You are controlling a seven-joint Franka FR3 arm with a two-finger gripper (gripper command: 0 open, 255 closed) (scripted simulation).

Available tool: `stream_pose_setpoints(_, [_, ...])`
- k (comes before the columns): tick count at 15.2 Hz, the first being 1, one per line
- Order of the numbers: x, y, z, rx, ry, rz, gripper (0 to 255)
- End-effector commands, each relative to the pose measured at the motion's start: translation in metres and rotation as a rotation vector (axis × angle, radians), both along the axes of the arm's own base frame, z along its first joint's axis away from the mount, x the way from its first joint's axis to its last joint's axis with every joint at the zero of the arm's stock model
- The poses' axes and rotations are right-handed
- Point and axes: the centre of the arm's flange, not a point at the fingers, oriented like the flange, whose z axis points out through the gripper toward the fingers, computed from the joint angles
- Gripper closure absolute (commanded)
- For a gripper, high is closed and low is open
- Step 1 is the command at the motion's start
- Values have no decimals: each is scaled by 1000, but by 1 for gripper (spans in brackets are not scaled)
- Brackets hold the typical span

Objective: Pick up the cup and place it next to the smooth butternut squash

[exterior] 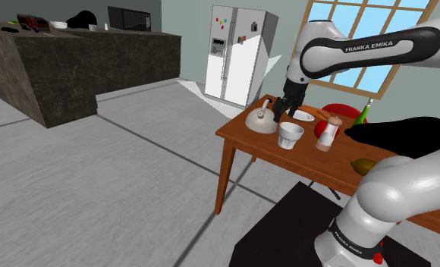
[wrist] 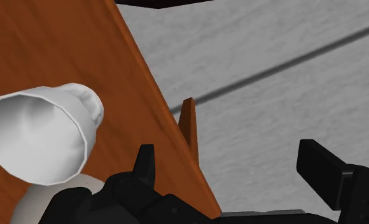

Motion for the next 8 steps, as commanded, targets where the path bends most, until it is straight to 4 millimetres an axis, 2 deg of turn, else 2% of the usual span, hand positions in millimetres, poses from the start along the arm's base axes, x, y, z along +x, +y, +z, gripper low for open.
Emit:
stream_pose_setpoints(1, [6, -19, -16, -21, 2, -1, 0])
stream_pose_setpoints(8, [24, -82, -71, -89, 12, -10, 0])
